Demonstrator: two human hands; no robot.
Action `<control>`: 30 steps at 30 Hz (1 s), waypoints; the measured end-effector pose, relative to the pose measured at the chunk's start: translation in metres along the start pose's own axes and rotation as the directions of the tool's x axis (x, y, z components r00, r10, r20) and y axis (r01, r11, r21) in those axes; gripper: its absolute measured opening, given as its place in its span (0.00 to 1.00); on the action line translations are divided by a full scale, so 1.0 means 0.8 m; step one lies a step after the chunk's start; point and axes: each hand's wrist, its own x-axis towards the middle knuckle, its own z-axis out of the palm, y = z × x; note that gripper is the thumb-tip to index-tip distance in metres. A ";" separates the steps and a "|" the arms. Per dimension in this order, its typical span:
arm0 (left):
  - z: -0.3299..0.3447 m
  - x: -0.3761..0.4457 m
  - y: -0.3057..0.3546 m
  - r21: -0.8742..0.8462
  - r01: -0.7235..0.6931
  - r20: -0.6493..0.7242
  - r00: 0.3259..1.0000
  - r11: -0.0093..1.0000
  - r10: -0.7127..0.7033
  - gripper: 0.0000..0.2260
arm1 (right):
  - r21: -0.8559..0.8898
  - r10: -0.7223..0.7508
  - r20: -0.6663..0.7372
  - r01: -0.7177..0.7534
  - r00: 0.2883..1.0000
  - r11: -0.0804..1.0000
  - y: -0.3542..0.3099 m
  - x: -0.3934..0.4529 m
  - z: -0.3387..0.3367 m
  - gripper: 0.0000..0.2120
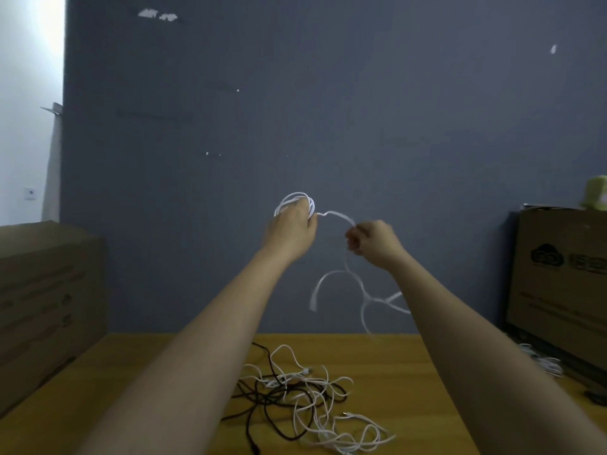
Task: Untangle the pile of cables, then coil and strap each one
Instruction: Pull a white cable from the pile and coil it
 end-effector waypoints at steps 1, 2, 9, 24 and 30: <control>-0.001 0.000 0.002 -0.008 0.001 0.010 1.000 1.000 0.000 0.10 | 0.071 0.003 -0.070 0.002 0.998 0.998 -0.004 0.001 -0.001 0.10; -0.002 -0.001 0.004 -0.020 0.001 0.011 1.000 1.000 -0.001 0.08 | 0.149 0.019 -0.094 -0.004 0.995 0.989 -0.009 0.001 -0.003 0.11; -0.009 -0.013 0.007 0.004 -0.044 0.020 0.999 0.999 0.044 0.06 | 0.003 0.027 0.225 -0.029 0.974 1.000 -0.016 -0.013 -0.015 0.12; -0.022 -0.100 0.021 0.058 -0.207 0.124 0.972 0.977 0.199 0.06 | 0.639 0.185 0.386 -0.406 0.904 0.653 -0.014 -0.135 -0.006 0.15; -0.019 -0.132 0.024 0.180 -0.265 0.141 0.960 0.947 0.242 0.09 | 0.045 0.131 0.246 -0.146 0.960 0.988 0.022 -0.168 -0.002 0.08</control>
